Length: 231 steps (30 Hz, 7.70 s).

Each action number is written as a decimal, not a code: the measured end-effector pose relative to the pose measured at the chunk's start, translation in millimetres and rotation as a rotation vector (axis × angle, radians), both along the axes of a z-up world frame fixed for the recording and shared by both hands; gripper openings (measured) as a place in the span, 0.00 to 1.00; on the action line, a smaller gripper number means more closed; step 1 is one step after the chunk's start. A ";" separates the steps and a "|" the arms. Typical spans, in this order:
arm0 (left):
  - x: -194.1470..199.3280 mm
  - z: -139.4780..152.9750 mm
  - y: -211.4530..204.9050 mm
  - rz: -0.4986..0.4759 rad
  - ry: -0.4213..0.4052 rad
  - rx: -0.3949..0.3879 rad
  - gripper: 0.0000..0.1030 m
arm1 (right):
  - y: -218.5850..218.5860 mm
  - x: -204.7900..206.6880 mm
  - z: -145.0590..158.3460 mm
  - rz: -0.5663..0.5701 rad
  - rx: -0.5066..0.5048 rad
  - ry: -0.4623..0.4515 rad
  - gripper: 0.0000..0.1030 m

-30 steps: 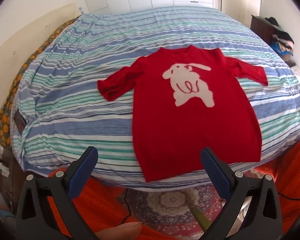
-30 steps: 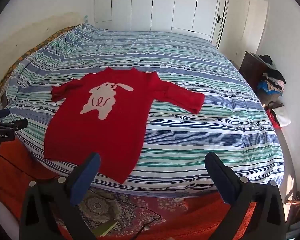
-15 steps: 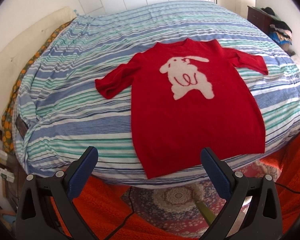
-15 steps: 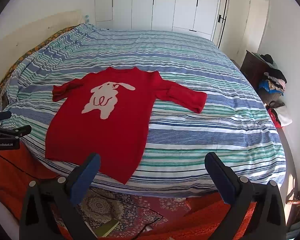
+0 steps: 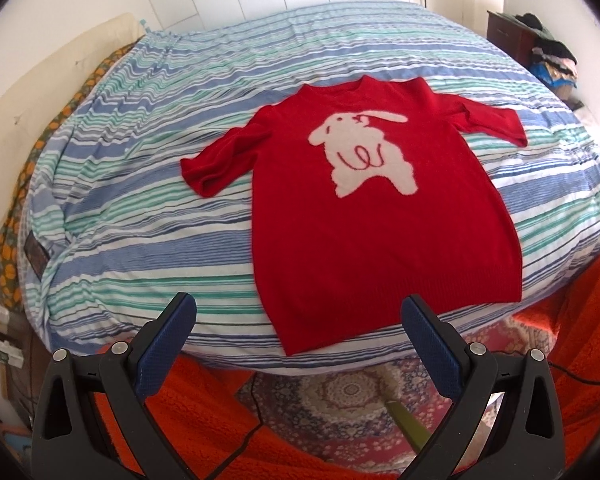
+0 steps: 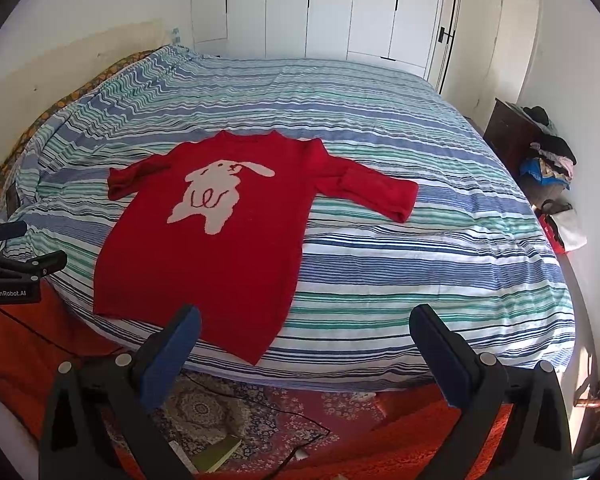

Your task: Fold small clothes

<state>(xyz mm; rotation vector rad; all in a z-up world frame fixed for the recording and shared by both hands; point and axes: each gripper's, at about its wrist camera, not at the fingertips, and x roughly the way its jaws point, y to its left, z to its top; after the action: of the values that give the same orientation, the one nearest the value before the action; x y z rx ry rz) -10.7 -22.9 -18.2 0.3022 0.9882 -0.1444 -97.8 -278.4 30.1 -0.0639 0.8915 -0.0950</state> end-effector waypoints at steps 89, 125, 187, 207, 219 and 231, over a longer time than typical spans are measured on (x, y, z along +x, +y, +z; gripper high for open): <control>97.3 -139.4 204.4 0.737 -0.025 -0.228 0.77 | -284.6 212.1 -89.5 -0.400 0.289 -0.140 0.07; 58.3 -166.3 60.6 0.085 0.435 -0.430 0.07 | -64.5 72.8 -160.1 0.067 0.653 0.376 0.09; 46.7 -158.3 -11.8 -0.081 0.057 0.062 0.93 | 46.7 99.9 -156.9 0.276 0.086 0.057 0.89; 54.7 -171.3 -4.0 -0.052 0.154 0.006 1.00 | 49.3 102.5 -204.0 0.275 0.051 0.168 0.99; 52.4 -124.2 33.4 0.061 -0.023 -0.121 0.98 | 24.1 94.5 -165.2 0.200 0.211 0.114 0.97; 69.3 -130.1 111.4 0.421 0.008 -0.344 0.98 | -318.4 43.3 -159.0 -0.819 0.962 -0.306 0.81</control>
<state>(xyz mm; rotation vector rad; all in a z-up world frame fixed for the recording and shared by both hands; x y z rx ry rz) 58.6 88.5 -148.3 -0.2231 0.9959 0.0691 -54.6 -596.7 -128.9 1.1898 0.5353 -0.4144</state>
